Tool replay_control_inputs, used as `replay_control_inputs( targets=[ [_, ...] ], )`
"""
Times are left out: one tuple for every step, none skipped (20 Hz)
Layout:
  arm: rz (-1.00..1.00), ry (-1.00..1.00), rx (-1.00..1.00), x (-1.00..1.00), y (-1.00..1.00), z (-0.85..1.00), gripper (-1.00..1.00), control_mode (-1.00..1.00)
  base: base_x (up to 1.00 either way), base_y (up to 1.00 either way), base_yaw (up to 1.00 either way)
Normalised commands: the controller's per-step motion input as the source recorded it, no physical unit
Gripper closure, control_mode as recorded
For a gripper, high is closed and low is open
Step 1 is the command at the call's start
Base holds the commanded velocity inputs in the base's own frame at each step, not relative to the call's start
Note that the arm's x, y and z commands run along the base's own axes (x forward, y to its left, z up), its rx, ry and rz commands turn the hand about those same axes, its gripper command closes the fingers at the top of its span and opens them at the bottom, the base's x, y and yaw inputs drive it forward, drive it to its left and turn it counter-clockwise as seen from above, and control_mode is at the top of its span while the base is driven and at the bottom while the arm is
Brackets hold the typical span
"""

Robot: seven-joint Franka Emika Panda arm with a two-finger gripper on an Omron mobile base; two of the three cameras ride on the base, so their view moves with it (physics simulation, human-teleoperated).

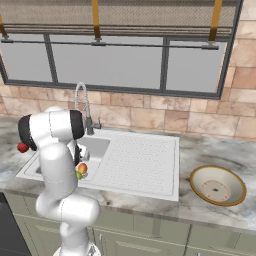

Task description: There is a mixed pile of frozen fruits and vegetables on the counter. Locate all the frozen vegetables and place the items in a bowl on the counter. Take all the frozen fruits and defrost them in a running sink.

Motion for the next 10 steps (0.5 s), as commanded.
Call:
replay_control_inputs(
  targets=[
    [-0.02, 0.0, 0.0, -0.13, 0.0, 0.63, -1.0, -1.0, 0.0, 0.0, 0.0],
    [-0.02, 0.0, 0.0, -0.12, 0.0, 0.64, -1.0, -1.0, 0.0, 0.0, 0.0],
    [-0.02, 0.0, 0.0, -0.13, 0.0, 0.68, -1.0, -1.0, 0.0, 0.0, 0.0],
    [-0.02, 0.0, 0.0, -0.12, 0.0, 0.7, -1.0, -1.0, 0.0, 0.0, 0.0],
    [-0.01, 0.0, 0.0, -0.1, 0.0, 0.76, -1.0, -1.0, 0.0, 0.0, 0.0],
    [-0.01, 0.0, 0.0, -0.1, 0.0, 0.78, -1.0, -1.0, 0.0, 0.0, 0.0],
    [-0.01, 0.0, 0.0, -0.08, 0.0, 0.81, -1.0, -1.0, 0.0, 0.0, 0.0],
    [-0.01, 0.0, 0.0, -0.08, 0.0, 0.82, -1.0, -1.0, 0.0, 0.0, 0.0],
    [-0.01, 0.0, 0.0, -0.08, 0.0, 0.85, -1.0, -1.0, 0.0, 0.0, 0.0],
    [-0.01, 0.0, 0.0, -0.1, 0.0, 0.86, -1.0, -1.0, 0.0, 0.0, 0.0]
  ],
)
